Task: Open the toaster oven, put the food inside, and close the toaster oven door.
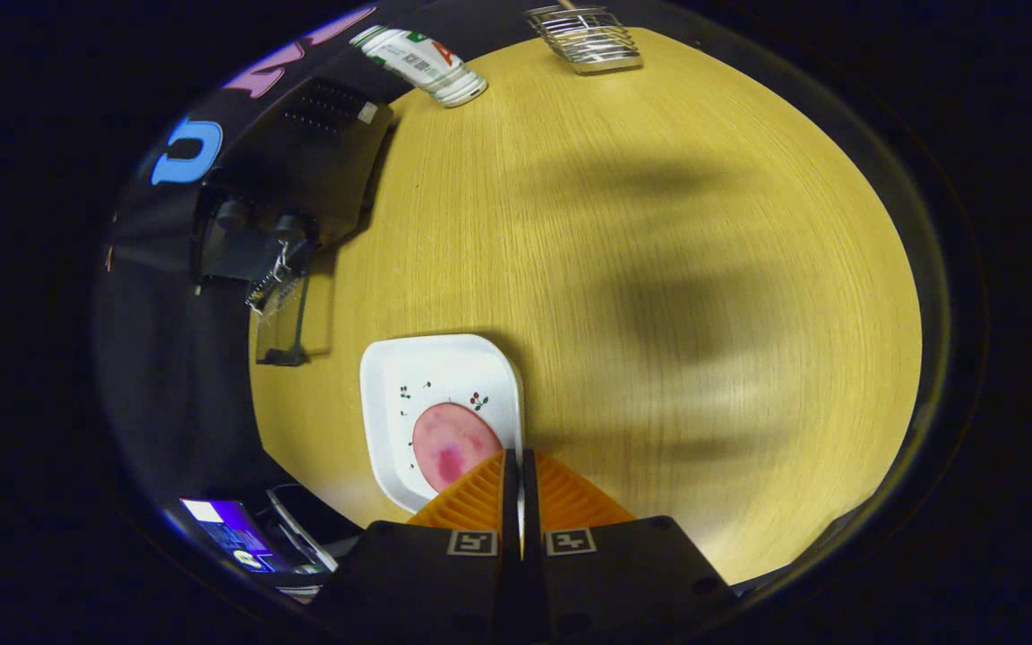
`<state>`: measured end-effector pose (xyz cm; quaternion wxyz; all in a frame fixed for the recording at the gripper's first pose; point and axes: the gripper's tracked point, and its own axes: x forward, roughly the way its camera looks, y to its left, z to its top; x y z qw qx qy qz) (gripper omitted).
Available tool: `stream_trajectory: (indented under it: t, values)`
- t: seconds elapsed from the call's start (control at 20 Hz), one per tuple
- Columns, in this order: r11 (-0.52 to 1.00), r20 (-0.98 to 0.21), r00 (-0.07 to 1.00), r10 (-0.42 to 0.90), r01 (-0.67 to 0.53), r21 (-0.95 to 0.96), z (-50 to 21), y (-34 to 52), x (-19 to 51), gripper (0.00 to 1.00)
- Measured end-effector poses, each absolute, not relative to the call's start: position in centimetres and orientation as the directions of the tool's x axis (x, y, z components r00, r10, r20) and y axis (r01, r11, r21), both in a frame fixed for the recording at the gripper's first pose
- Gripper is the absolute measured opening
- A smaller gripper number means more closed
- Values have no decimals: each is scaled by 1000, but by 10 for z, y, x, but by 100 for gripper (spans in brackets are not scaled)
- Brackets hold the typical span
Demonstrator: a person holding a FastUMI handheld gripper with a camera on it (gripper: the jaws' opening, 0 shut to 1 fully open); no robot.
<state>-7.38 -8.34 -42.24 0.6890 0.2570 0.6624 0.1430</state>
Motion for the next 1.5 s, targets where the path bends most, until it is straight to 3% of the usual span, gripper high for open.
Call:
stream_trajectory:
  t: [0.3, 0.55, 0.9, 1.5]
  values:
    - [702, -755, 214, 619, 281, 655, -397, -71, -83, 5]
    - [634, -743, 281, 607, 392, 667, -361, -43, -98, 5]
    - [489, -705, 346, 619, 532, 691, -309, 57, -100, 5]
    - [219, -730, 544, 414, 719, 660, -294, 215, -20, 5]
